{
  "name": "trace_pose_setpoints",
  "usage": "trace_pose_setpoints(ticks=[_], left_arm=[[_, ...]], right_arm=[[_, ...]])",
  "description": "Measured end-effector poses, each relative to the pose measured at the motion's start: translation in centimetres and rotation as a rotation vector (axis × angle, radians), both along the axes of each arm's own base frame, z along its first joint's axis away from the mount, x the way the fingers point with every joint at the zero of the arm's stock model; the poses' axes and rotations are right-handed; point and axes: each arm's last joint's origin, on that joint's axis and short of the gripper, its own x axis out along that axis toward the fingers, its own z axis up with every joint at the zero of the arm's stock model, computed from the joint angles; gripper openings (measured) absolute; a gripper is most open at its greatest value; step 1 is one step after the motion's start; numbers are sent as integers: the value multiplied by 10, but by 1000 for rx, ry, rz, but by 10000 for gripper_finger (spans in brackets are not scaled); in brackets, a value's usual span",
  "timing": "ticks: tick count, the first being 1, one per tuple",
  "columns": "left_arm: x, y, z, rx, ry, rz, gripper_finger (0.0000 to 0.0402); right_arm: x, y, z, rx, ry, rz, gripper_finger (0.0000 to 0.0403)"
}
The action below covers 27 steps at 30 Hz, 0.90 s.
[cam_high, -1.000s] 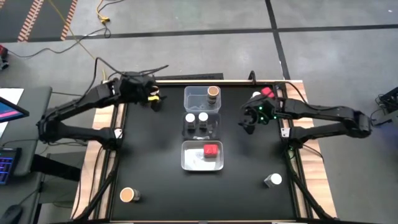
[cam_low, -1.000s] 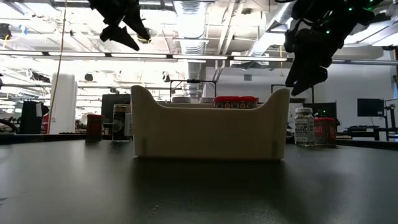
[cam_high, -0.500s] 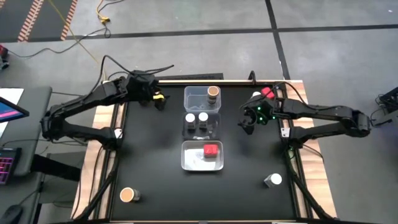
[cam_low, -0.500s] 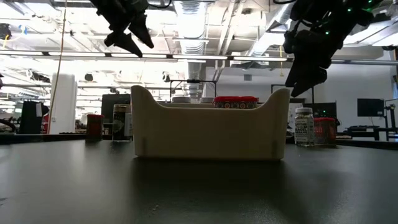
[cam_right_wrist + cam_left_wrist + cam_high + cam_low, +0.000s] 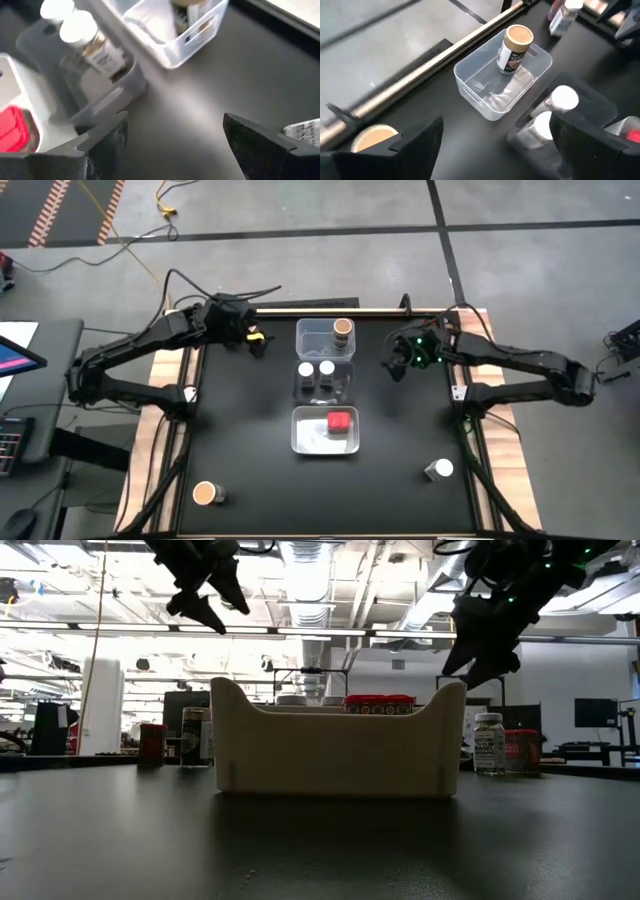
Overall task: Sort spices by type
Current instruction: Put the top white seasoning bottle into the black transparent bin aligned with the other white seasoning bottles
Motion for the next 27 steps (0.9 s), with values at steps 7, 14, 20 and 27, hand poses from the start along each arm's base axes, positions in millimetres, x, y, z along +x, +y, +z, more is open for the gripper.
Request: trace_pose_setpoints(ticks=[7,14,20,27], left_arm=[[10,-29,-1,115,-67,-139,352],[4,-73,-41,185,-261,-232,352],[-3,-91,-65,162,-413,-283,352],[-5,-95,-69,125,-437,-286,352]], right_arm=[[-4,-21,30,-78,-63,-64,347],[-13,-54,69,-88,53,-150,325],[-22,-99,82,-21,249,-224,320],[-45,-146,70,132,396,-354,320]])
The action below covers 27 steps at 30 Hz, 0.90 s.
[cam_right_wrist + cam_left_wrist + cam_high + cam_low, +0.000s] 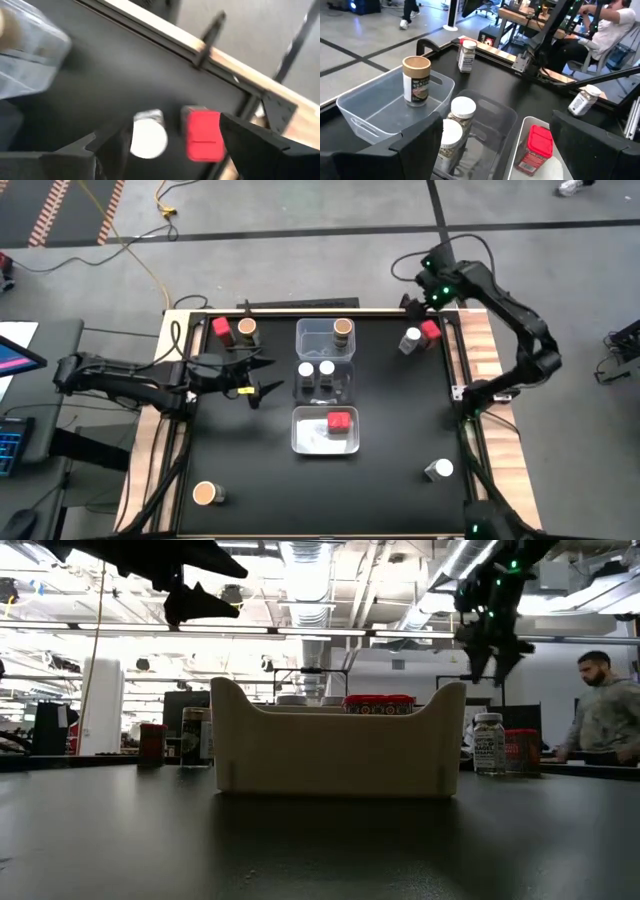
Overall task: Sort spices by type
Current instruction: Put the top white seasoning bottle into the black transparent bin aligned with the other white seasoning bottles
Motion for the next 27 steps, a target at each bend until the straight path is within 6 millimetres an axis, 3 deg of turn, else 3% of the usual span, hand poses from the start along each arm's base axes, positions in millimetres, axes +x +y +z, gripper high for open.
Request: trace_pose_setpoints(ticks=[4,23,27], left_arm=[[0,0,0,-5,-1,1,352],[0,0,0,-26,-8,5,352],[0,0,0,-26,-8,4,352]], right_arm=[[-17,-18,-14,76,42,-76,320],[5,-53,-81,230,260,-142,318],[6,-54,-87,248,275,-142,313]])
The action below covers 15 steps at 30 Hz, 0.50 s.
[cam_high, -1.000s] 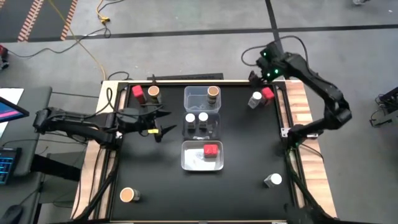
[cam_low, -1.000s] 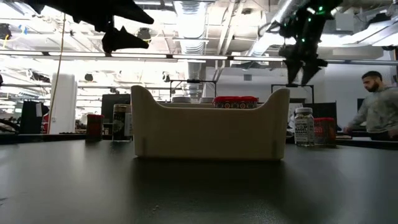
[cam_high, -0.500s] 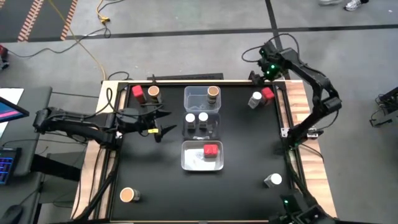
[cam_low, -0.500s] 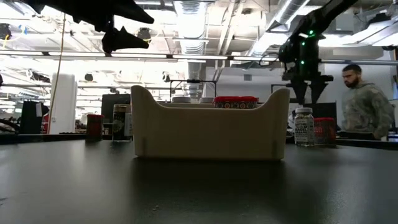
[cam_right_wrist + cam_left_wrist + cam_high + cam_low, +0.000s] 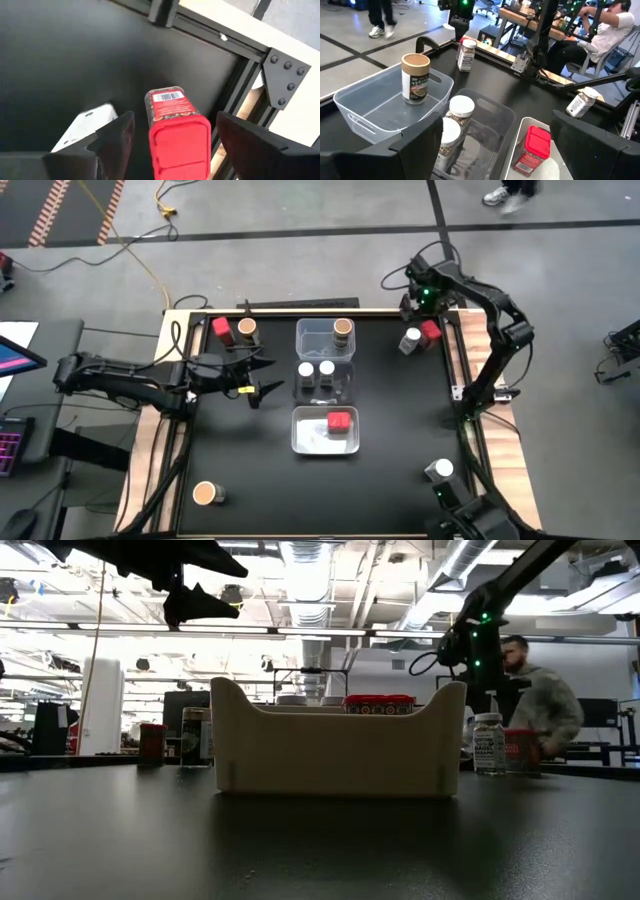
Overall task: Sort spices by type
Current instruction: Put the top white seasoning bottle into the black transparent bin aligned with the other white seasoning bottles
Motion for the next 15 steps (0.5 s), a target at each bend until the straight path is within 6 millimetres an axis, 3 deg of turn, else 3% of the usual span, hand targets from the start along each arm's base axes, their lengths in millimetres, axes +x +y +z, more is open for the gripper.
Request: trace_pose_setpoints(ticks=[8,15], left_arm=[[0,0,0,-3,-1,0,352],[0,0,0,0,0,0,352]], right_arm=[[-3,4,19,-83,-66,-16,311],[4,4,-2,24,36,2,310]])
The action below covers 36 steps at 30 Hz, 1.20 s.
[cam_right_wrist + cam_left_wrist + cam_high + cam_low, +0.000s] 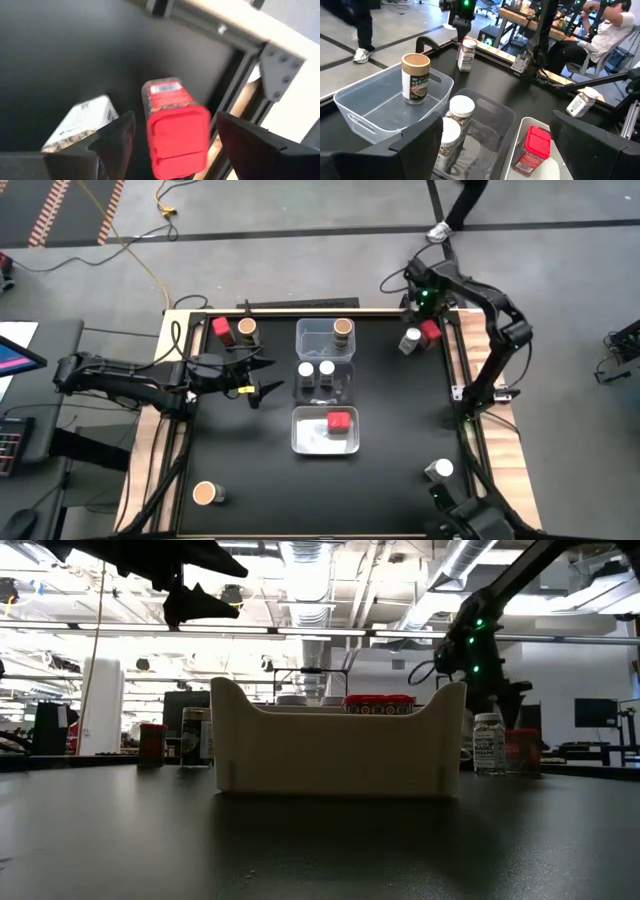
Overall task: Sort spices by type
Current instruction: Put the top white seasoning bottle into the black transparent bin aligned with the other white seasoning bottles
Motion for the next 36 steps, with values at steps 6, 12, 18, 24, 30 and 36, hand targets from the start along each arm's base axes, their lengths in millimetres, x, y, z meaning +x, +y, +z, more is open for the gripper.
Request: trace_pose_setpoints(ticks=[6,12,18,24,30,36], left_arm=[[0,0,0,-16,-5,3,352],[0,0,0,-29,-9,5,352],[0,0,0,-19,-5,2,352],[0,0,0,9,4,-2,352],[0,0,0,24,9,5,352],[0,0,0,18,6,8,352]], right_arm=[[5,-4,-23,71,106,-36,310],[9,-1,-36,156,153,-51,310],[10,6,-29,152,152,-53,310],[6,18,2,63,78,-80,310],[2,31,24,14,38,-113,310],[3,28,10,79,91,-168,310]])
